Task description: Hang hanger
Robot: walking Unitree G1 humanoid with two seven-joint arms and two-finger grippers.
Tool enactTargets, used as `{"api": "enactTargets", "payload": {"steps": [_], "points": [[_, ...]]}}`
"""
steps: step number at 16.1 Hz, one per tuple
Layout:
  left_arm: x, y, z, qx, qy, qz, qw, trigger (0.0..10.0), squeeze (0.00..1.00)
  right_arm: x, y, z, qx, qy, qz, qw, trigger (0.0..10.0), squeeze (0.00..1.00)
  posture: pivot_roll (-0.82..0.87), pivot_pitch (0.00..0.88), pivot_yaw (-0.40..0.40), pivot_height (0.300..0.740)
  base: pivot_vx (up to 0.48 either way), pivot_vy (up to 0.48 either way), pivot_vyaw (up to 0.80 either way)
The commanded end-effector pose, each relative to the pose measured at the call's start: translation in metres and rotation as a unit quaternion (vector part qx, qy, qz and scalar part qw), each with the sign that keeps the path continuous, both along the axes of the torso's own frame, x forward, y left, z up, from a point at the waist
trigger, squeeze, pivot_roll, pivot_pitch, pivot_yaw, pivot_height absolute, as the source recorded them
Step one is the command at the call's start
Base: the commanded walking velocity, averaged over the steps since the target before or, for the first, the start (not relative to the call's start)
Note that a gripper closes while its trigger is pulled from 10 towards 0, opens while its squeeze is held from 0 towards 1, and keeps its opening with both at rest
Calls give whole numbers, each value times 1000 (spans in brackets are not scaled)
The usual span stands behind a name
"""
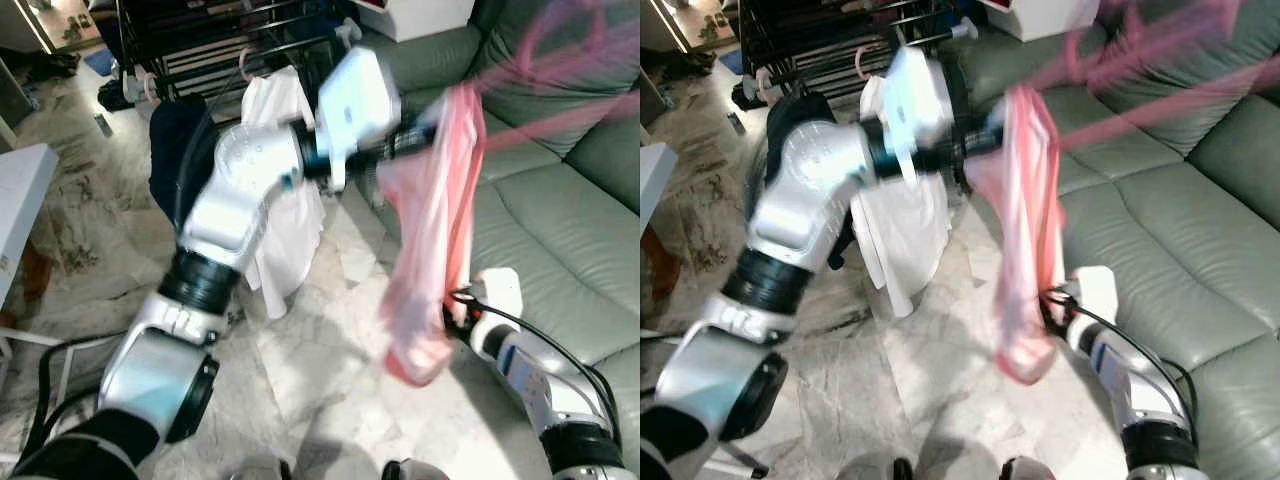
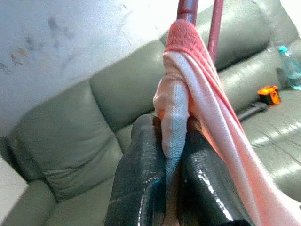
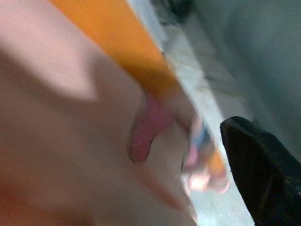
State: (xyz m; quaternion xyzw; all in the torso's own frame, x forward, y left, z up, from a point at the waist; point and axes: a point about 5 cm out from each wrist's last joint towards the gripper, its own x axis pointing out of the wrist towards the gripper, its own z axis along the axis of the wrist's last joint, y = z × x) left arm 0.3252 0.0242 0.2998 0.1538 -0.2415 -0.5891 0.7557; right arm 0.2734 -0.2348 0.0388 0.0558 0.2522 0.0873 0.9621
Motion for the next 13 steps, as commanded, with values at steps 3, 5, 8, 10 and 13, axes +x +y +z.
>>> {"api": "enactTargets", "payload": {"steps": [3, 5, 8, 10, 13], "points": [[20, 32, -3, 14, -8, 80, 997, 0, 0, -11, -22, 4, -30, 3, -18, 999, 0, 0, -35, 43, 75, 740, 0, 0, 0], [37, 58, -30, 51, 12, 145, 988, 0, 0, -26, -51, 27, -59, -29, -19, 998, 0, 0, -71, 52, 84, 740, 0, 0, 0], [48, 92, -71, 91, 73, 204, 972, 0, 0, -28, -114, 76, -104, -101, -130, 981, 0, 0, -91, 57, 91, 740, 0, 0, 0], [45, 104, -94, 122, 101, 206, 966, 0, 0, -17, -137, 116, -122, -164, -203, 958, 0, 0, -102, 55, 95, 740, 0, 0, 0], [35, 105, -111, 120, 164, 146, 968, 0, 0, 3, -141, 138, -104, -178, -247, 947, 0, 0, -91, 51, 84, 740, 0, 0, 0]]}}
